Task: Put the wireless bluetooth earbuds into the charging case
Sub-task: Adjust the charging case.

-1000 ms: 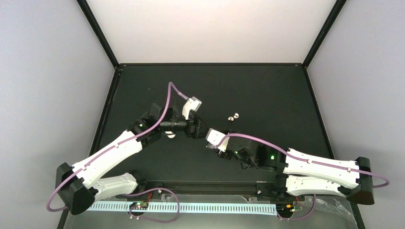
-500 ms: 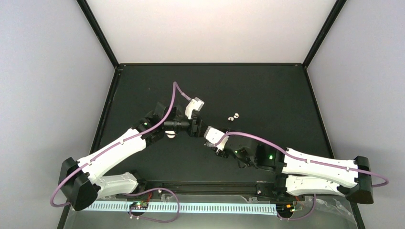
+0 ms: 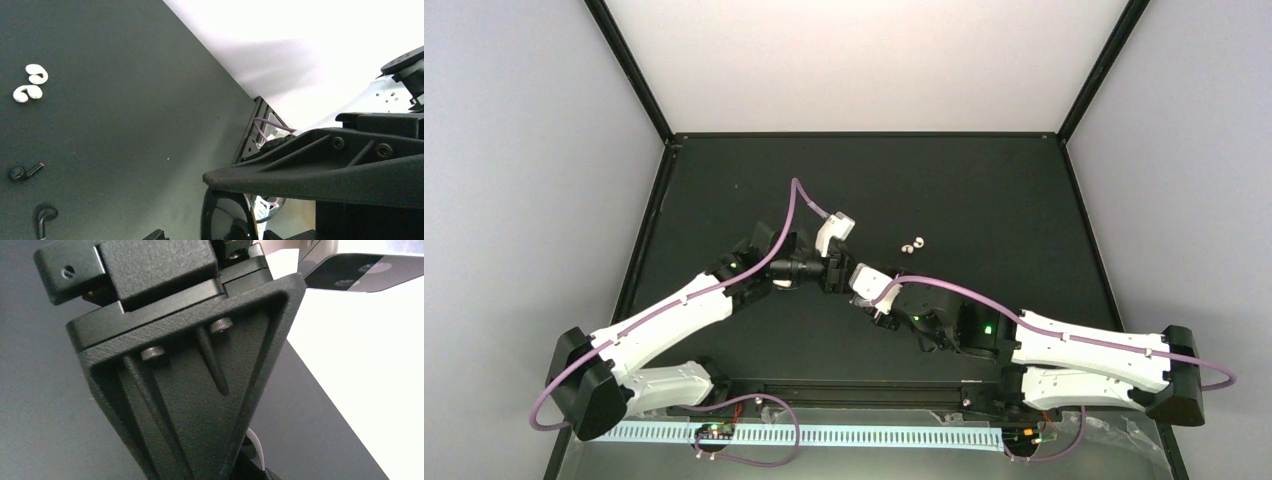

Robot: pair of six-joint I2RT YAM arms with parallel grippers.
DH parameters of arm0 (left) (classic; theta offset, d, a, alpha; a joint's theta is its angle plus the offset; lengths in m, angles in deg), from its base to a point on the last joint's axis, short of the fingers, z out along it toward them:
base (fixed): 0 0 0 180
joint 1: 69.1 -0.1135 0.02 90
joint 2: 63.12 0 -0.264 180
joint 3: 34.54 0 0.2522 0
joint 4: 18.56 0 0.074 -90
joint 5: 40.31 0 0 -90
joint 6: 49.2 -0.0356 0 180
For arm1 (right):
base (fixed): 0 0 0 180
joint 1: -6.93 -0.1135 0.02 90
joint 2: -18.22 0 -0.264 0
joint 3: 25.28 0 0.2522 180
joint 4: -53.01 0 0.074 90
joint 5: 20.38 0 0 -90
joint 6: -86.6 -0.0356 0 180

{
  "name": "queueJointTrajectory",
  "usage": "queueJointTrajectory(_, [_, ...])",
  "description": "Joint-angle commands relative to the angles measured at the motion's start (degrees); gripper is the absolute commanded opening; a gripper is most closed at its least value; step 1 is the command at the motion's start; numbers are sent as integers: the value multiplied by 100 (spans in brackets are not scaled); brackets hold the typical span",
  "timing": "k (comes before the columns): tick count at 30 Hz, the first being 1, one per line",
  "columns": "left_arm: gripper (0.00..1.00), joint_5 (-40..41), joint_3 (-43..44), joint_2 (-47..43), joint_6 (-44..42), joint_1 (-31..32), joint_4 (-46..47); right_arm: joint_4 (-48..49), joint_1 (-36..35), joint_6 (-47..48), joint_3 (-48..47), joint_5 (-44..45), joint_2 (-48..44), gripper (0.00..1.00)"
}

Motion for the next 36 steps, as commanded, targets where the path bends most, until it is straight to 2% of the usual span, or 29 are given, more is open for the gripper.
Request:
queueJointTrajectory(1, [48,-143,4,-64,70,72,74,350,-27,-91,-79,188,-12,37])
queueJointTrajectory(8, [27,-151,21,-70,100,76,137,319,-28,-115,-92,184,-28,38])
queueJointTrajectory(13, [14,-154,27,-161,155,79,254,304,-22,-132,-75,136,-48,45])
queueJointTrajectory(20, [3,450,163,-563,85,35,162,64,-16,-540,-337,60,-114,84])
queueJointTrajectory(22, [2,790,184,-773,3,-16,99,150,-19,-777,-337,-19,-319,91])
queueJointTrajectory(27, [2,1187,30,-1397,-324,-188,399,137,11,-1423,-524,-236,-798,99])
queueJointTrajectory(32, [2,901,-210,-2128,-1363,-200,740,506,385,-2476,-380,-793,-1536,100])
queueJointTrajectory(36, [2,430,-716,-2748,-1894,-200,1612,709,917,-3116,-75,-1515,-2106,100])
